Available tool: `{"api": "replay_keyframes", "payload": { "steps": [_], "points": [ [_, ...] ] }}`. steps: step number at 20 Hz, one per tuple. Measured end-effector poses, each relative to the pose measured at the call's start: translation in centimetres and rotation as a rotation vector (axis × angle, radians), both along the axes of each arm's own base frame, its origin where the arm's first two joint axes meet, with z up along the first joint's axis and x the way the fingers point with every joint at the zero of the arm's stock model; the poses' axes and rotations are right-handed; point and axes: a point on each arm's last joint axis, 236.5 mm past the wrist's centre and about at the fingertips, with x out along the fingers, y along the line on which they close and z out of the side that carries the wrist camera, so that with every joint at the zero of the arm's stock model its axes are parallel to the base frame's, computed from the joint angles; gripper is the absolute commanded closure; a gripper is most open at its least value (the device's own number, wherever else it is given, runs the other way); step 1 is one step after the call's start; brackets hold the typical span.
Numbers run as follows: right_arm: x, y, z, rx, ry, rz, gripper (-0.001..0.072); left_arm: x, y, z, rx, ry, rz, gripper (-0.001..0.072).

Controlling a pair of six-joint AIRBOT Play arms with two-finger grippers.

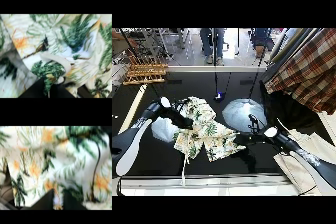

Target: Fold the clothes and pants, and hang the long-sleeved shirts on hangers.

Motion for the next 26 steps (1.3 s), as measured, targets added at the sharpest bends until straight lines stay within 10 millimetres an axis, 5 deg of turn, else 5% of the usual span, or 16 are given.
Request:
{"api": "replay_keyframes", "payload": {
  "steps": [3, 5, 6, 7, 8, 9, 12, 15, 21, 26],
  "points": [
    [2.1, -0.3, 0.4, -0.042, -0.042, -0.017, 0.0703, 1.4, -1.1, 1.6, -0.095, -0.034, 0.06, 0.0697],
    [2.6, -1.3, 1.2, -0.099, -0.064, 0.024, 0.07, 2.7, -1.0, 5.2, -0.192, -0.082, 0.117, 0.0697],
    [2.7, -2.1, 1.7, -0.134, -0.078, 0.047, 0.0577, 3.4, -0.8, 7.4, -0.243, -0.111, 0.148, 0.0697],
    [2.7, -2.9, 2.2, -0.16, -0.086, 0.062, 0.0298, 3.9, -0.5, 9.9, -0.301, -0.141, 0.175, 0.0696],
    [2.7, -3.6, 2.6, -0.182, -0.09, 0.072, 0.0093, 4.4, -0.3, 12.8, -0.365, -0.18, 0.204, 0.0696],
    [2.5, -4.2, 2.8, -0.2, -0.088, 0.084, 0.0071, 4.9, 0.1, 15.4, -0.421, -0.22, 0.231, 0.0696],
    [0.9, -4.4, 2.4, -0.229, -0.048, 0.154, 0.0065, 5.9, 0.8, 20.9, -0.551, -0.311, 0.294, 0.0695],
    [-0.2, -3.0, 1.3, -0.252, -0.052, 0.241, 0.0067, 6.6, 0.9, 23.5, -0.628, -0.352, 0.334, 0.0695],
    [0.3, 0.4, -1.2, -0.203, -0.054, 0.243, 0.0076, 7.3, 1.2, 25.0, -0.679, -0.378, 0.368, 0.0695],
    [4.3, 1.9, 0.2, -0.156, -0.165, 0.155, 0.0143, 7.7, 1.5, 25.0, -0.688, -0.381, 0.384, 0.0695]
  ]
}}
